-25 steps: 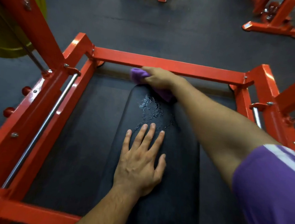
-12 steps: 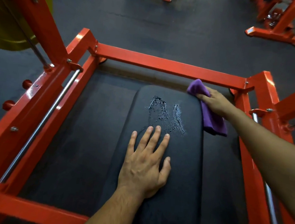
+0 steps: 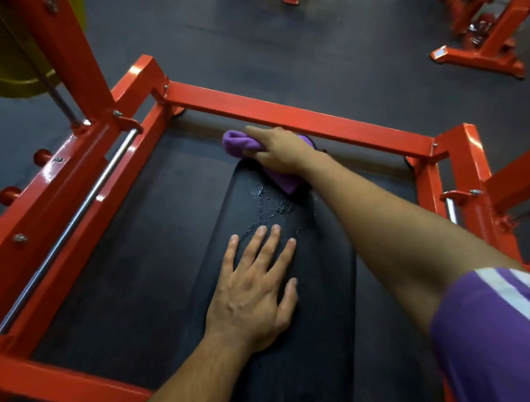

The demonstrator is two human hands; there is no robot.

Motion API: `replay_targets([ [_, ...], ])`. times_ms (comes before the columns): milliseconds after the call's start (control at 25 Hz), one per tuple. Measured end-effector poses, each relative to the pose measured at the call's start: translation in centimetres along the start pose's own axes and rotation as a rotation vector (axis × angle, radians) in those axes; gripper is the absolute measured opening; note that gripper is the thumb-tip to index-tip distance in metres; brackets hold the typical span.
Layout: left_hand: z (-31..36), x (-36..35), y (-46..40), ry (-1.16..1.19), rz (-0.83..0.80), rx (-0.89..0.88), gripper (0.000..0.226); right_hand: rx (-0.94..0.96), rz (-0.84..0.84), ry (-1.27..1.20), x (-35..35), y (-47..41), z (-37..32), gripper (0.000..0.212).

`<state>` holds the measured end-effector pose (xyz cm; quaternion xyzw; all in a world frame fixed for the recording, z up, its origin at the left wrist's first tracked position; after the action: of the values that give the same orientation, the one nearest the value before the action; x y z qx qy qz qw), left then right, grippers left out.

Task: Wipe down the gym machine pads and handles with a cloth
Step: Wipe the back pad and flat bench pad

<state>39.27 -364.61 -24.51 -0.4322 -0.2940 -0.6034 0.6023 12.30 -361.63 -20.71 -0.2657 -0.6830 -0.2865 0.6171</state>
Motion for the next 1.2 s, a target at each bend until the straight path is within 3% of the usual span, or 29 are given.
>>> replay_targets([
  [120,0.0,0.0,-0.1,0.015,0.021,0.002,0.063,-0.137,0.008,-0.064,-0.2,5.8,6.0,0.033],
  [240,0.1,-0.1,-0.1,0.019,0.022,0.0,0.063,-0.276,0.06,-0.074,0.1,11.3,8.9,0.023],
  [480,0.0,-0.2,0.0,0.004,0.016,0.008,0.062,-0.493,0.541,-0.117,2.4,19.7,5.0,0.05],
  [560,0.1,-0.2,0.0,0.008,0.024,0.002,0.062,-0.52,0.535,-0.131,0.0,20.9,1.1,0.057],
  [680,-0.1,-0.2,0.1,0.007,0.012,0.001,0.062,-0.621,0.411,0.099,-4.6,20.8,-3.1,0.06],
  [960,-0.7,1.7,1.6,-0.006,-0.28,0.04,0.076,-0.701,0.355,0.056,-3.6,21.3,-3.5,0.059],
  [1200,-1.8,2.1,4.8,0.014,-0.071,0.012,0.065,-0.752,0.247,0.031,-3.6,20.6,-3.1,0.069],
])
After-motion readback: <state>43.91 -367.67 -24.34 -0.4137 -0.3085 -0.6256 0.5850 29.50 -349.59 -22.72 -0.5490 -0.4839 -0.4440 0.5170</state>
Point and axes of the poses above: each hand's wrist, its own y-axis away from the middle knuckle, its own x-axis out of the back of the hand, z = x × y, the point moved 4 cm from there along -y, towards the middle knuckle, and after that the axes turned 14 degrees about y, right-handed, at the moved point
